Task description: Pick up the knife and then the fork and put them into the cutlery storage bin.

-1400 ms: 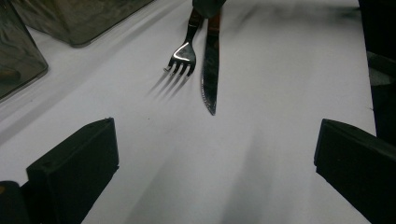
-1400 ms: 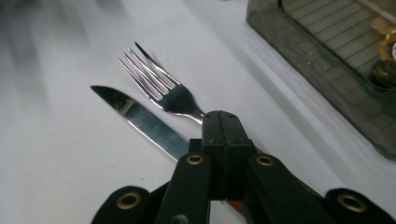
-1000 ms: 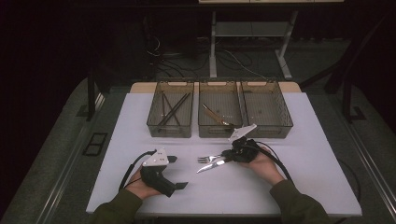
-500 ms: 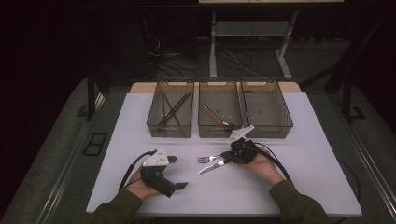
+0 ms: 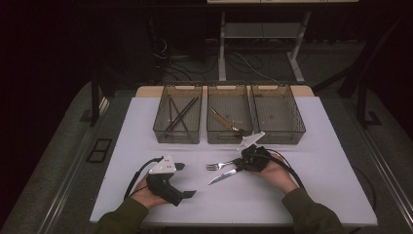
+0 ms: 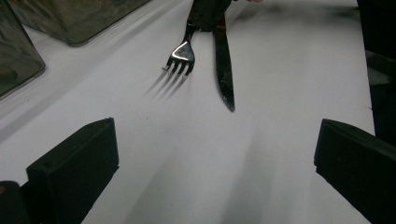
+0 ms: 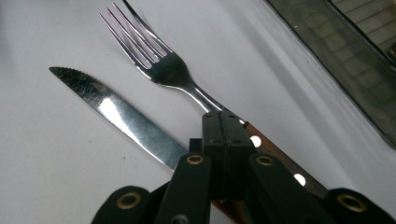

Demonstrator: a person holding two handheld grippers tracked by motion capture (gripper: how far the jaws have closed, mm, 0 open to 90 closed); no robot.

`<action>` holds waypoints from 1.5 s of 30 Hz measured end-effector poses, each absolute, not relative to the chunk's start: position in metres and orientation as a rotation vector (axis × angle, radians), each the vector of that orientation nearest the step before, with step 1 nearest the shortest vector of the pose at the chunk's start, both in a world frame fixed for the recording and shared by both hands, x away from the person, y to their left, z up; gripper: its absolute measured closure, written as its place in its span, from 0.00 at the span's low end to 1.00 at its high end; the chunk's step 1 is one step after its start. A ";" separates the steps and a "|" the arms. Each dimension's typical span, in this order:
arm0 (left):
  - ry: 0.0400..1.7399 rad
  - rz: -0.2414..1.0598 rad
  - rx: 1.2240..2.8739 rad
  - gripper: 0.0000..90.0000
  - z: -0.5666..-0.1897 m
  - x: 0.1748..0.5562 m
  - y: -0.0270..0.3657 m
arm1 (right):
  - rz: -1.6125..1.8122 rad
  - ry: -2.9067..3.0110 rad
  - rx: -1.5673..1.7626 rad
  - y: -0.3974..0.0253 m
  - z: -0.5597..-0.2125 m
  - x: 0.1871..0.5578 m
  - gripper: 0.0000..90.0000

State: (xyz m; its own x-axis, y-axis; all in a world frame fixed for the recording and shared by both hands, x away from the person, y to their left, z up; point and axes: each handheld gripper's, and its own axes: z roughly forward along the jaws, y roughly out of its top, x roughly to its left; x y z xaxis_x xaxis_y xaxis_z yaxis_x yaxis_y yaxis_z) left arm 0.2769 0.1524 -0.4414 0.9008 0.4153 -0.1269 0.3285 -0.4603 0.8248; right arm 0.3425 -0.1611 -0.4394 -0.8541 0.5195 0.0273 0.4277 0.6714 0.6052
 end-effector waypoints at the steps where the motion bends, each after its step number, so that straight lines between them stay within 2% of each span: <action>1: 0.534 0.113 2.089 0.00 -0.441 0.277 0.152 | 0.933 2.737 0.784 -0.161 -0.439 0.342 1.00; 30: 0.533 0.109 2.092 0.00 -0.442 0.277 0.152 | 0.877 2.802 0.697 -0.176 -0.437 0.333 1.00; 45: 0.533 0.109 2.091 0.00 -0.441 0.276 0.152 | 0.874 2.863 0.640 -0.184 -0.436 0.311 1.00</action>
